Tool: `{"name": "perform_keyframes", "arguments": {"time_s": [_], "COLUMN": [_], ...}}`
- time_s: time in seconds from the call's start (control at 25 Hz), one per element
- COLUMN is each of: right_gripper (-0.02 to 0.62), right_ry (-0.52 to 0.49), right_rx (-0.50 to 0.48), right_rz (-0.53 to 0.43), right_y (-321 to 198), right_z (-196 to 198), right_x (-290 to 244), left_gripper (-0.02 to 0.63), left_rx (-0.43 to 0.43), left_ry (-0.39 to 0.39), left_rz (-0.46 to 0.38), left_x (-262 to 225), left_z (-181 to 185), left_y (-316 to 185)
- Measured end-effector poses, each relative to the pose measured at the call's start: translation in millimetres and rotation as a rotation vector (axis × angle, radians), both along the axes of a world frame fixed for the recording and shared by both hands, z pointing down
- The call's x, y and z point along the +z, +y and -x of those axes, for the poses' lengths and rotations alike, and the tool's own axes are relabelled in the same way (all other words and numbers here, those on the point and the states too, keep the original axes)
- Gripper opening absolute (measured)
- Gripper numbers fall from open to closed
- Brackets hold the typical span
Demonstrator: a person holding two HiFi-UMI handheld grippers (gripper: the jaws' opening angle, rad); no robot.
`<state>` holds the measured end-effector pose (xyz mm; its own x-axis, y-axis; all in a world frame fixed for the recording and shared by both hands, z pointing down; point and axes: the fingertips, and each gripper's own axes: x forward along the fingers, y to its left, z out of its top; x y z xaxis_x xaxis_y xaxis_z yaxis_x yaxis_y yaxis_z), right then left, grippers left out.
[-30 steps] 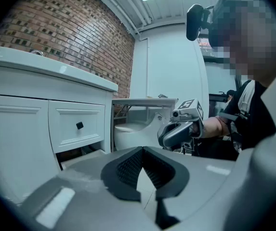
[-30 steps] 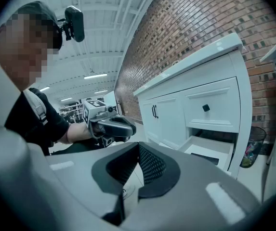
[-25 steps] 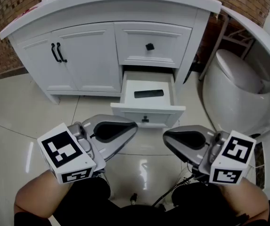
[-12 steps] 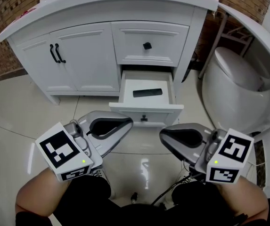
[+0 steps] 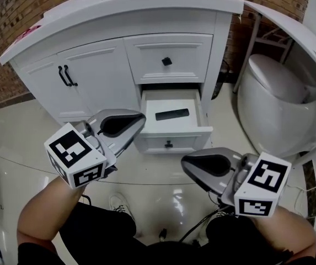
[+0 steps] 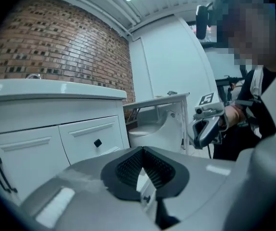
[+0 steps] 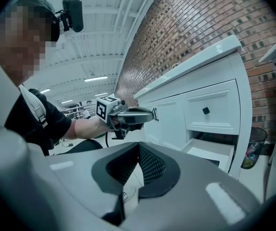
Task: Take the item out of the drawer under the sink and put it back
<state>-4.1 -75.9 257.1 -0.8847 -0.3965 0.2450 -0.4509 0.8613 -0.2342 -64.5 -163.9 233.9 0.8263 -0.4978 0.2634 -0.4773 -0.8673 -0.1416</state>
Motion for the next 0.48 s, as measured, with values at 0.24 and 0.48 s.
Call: {"name": "perform_keyframes", "arguments": {"time_s": [0.24, 0.48], "right_gripper": [0.008, 0.008], "right_ry": [-0.014, -0.028], "right_rx": [0.004, -0.005], "right_rz": [0.006, 0.024], "right_y": [-3, -8], "right_z": [-6, -8], "right_x": [0, 3], "left_gripper": [0.006, 0.008], "left_rx": [0.091, 0.146], "left_ry": [-0.171, -0.337], "left_rz": [-0.13, -0.185], "left_x": [14, 57], "left_z": [-33, -60], "left_y": [-35, -81]}}
